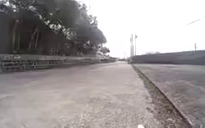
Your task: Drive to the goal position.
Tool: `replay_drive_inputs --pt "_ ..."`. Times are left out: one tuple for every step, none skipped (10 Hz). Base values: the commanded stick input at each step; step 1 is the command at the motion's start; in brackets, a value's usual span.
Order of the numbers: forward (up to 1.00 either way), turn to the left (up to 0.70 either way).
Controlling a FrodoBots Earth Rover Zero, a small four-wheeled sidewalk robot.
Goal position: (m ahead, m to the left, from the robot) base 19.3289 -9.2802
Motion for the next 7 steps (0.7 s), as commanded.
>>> replay_drive_inputs --pt "0.7 0.0" --pt "0.7 0.0" --pt "0.7 0.0" --pt "0.7 0.0" --pt "0.7 0.0" --pt "0.7 0.0" --pt "0.7 0.0"
